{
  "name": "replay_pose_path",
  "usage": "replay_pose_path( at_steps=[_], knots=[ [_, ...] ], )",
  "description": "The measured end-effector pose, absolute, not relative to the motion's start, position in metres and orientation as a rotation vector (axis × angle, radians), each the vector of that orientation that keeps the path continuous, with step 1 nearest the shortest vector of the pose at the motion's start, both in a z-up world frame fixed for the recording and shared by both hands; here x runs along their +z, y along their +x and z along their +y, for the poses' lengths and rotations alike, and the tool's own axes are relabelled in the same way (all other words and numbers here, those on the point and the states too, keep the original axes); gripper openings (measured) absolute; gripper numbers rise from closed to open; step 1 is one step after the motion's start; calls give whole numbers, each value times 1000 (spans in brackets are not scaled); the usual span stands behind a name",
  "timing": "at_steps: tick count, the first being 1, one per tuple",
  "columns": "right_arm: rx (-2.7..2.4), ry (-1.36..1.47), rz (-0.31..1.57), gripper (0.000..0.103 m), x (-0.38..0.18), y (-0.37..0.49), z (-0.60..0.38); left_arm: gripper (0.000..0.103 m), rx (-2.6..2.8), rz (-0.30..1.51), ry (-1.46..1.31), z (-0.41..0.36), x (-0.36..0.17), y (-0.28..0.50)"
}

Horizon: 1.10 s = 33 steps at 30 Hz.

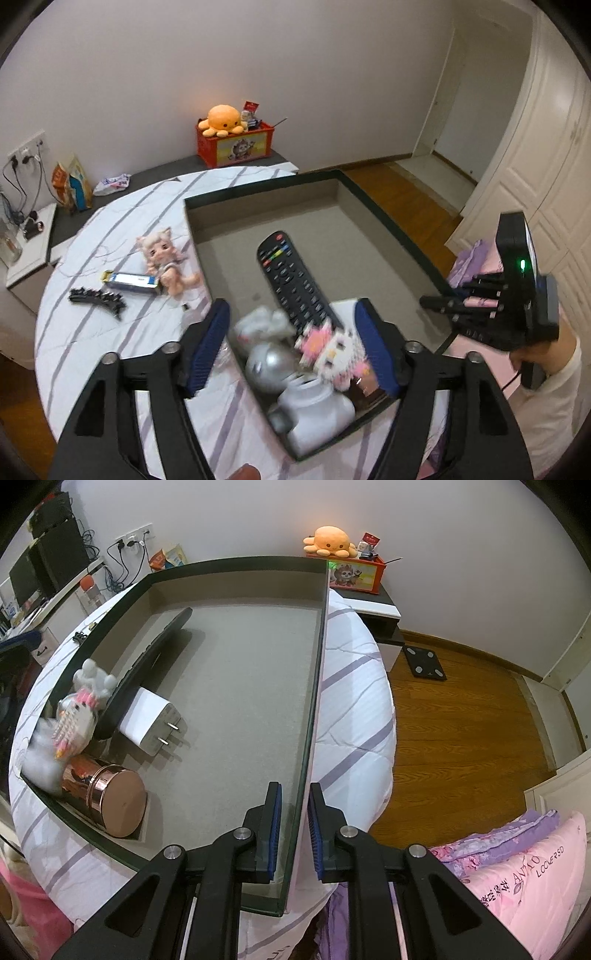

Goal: Organize rigid objects
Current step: 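Carry the white object into the box and open the left gripper, then move the left gripper back over the black hair clip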

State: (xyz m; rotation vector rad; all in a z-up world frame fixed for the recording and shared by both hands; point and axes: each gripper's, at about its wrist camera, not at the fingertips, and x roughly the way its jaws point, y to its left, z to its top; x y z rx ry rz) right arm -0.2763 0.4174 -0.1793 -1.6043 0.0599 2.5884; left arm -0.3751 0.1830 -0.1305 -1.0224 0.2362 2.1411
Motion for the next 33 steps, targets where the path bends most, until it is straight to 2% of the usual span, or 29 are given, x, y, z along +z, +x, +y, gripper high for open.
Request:
replay_pose_path(
  at_steps=[2,5,11,20,33],
  knots=[
    [2588,-1605,61,16,-179,-277,418,77,2153,256,-1023,173,-131,-369],
    [2586,-1603,60,16,-179,-277,418,87,2183,271,-1016,160,-132,-362],
    [2582,-1594,62,16,-181,-276,416,96,2293,310,-1043,124,-139,-355],
    [2564,-1585,51,16,-182,-278,412,101,2385,252,-1121,82,-154,-376],
    [2554,-1600,36,16,-182,-279,413,101,2330,183,-1215,98,-188,-417]
  ],
)
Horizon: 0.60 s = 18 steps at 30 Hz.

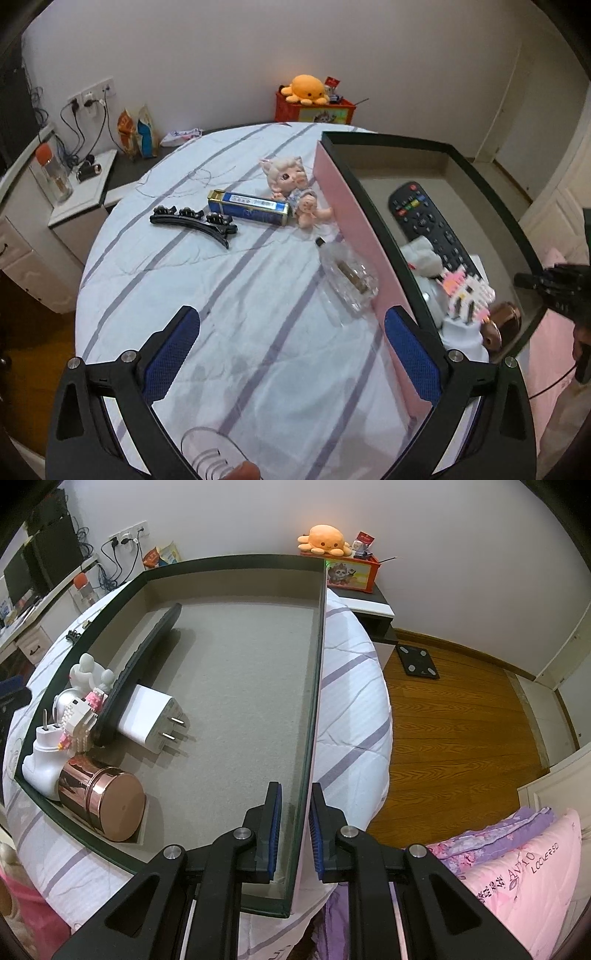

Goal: Organize rigid objects
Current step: 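Move the left gripper back over the black hair clip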

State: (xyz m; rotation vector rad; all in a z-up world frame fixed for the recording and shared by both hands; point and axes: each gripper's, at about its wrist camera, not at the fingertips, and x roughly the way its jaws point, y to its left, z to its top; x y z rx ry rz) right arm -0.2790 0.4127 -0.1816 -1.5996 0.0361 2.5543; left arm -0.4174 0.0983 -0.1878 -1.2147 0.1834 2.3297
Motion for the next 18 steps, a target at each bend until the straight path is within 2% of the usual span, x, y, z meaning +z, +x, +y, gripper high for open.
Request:
replay_pose_path(
  at_steps=[5,18],
  knots=[
    [2549,-1602,20,16,-182,-279,412,101,2415,106,-1239,84,-187,-442],
    [2536,-1607,-14,16,-183,-279,411,101,2543,92,-1346,87,-213,-509]
  ],
)
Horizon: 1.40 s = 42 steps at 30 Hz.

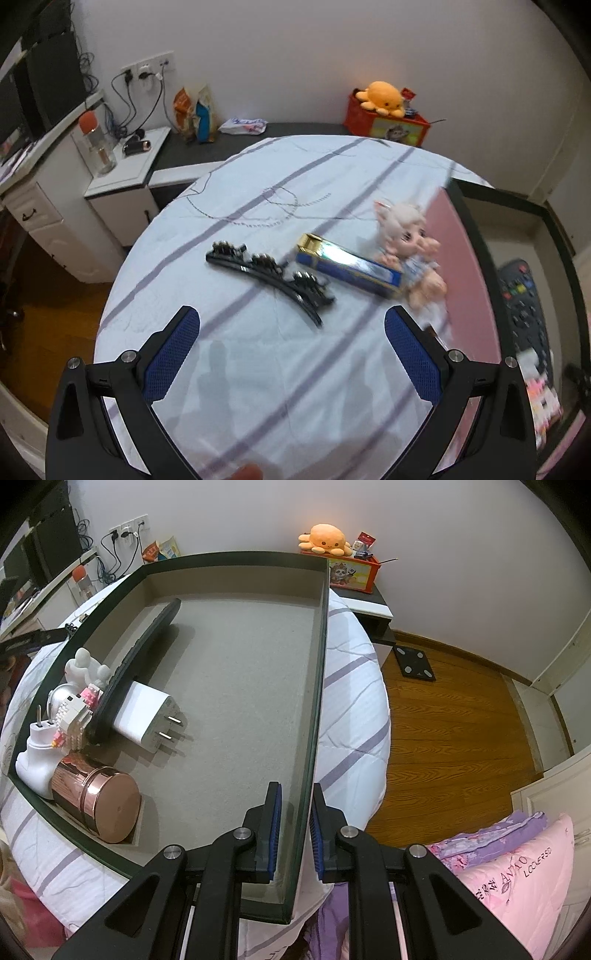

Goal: Organize rigid objects
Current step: 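Move the left gripper back over the black hair clip, then lower the left gripper onto the black hair clip and close on it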

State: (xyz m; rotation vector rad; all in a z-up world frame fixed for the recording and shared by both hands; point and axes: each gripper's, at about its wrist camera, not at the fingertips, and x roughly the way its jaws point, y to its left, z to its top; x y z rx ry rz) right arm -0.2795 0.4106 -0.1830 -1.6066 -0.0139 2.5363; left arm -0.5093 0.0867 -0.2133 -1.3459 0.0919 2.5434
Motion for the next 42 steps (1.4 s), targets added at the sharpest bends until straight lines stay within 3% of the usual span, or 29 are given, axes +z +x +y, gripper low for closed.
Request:
replay_pose_path(
  at_steps=[4,12,17,37,40,42],
  knots=[
    [2536,-1605,-11,16,-183,-280,410,101,2555,62,-1396,88,-226,-528],
    [2524,-1604,-31,16,-183,-283,408,64,2558,117,-1437,82,-237,-532],
    [2515,-1619,-34,16,-183,-289,411,53,2537,141,-1443,70,-236,-525],
    [2495,-1650,-92,16,-176,-352,425,53,2480,169,-1424,47,-233,-499],
    [2493,-1652,-109,16,-176,-360,425,62,2463,128,-1405,46,-229,-498],
    [2491,-1653,-114,16,-176,-363,425,78,2460,115,-1384,47,-227,-499]
  ],
)
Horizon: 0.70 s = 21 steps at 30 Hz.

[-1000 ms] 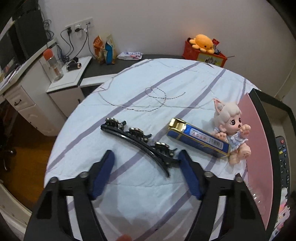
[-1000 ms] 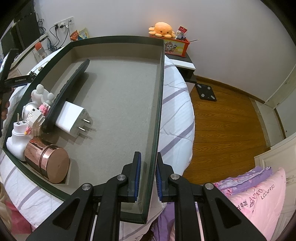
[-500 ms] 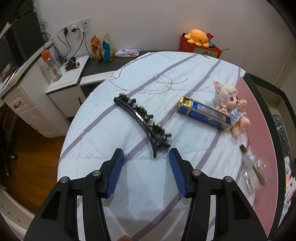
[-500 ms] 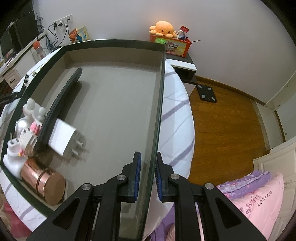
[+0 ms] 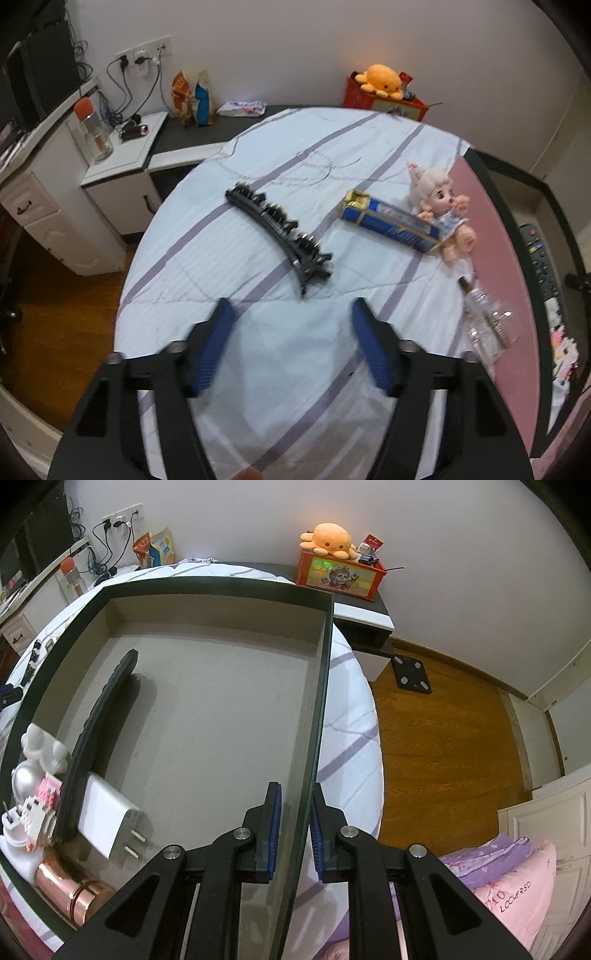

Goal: Organize rigid objects
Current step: 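Lower the left gripper onto the black hair clip and close on it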

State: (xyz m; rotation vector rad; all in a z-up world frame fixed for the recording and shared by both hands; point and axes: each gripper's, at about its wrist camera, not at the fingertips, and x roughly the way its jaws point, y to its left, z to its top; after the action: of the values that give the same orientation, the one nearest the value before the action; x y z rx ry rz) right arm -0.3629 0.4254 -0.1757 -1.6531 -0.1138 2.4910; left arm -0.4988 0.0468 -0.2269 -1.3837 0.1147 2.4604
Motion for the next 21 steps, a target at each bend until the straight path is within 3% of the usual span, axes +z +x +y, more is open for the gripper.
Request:
replay_pose_path(
  at_steps=[4,11,13,14,17,21],
  knots=[
    [2499,-1665,-118,23,-177,-367,422,82,2496,96,-1374,48,-224,-508],
    [2508,-1673,-113,23,-177,-368,424,85,2604,166,-1374,62,-228,-531],
    [2502,-1674,-115,23,-177,-368,424,66,2616,186,-1411,63,-235,-539],
    [2502,-1676,-118,23,-177,-367,423,51,2610,173,-1423,63,-238,-542],
    [2505,-1679,-115,23,-177,-367,424,31,2613,182,-1394,64,-236,-539],
    [2509,-1679,-112,23,-177,-366,424,25,2543,192,-1389,62,-232,-526]
  ],
)
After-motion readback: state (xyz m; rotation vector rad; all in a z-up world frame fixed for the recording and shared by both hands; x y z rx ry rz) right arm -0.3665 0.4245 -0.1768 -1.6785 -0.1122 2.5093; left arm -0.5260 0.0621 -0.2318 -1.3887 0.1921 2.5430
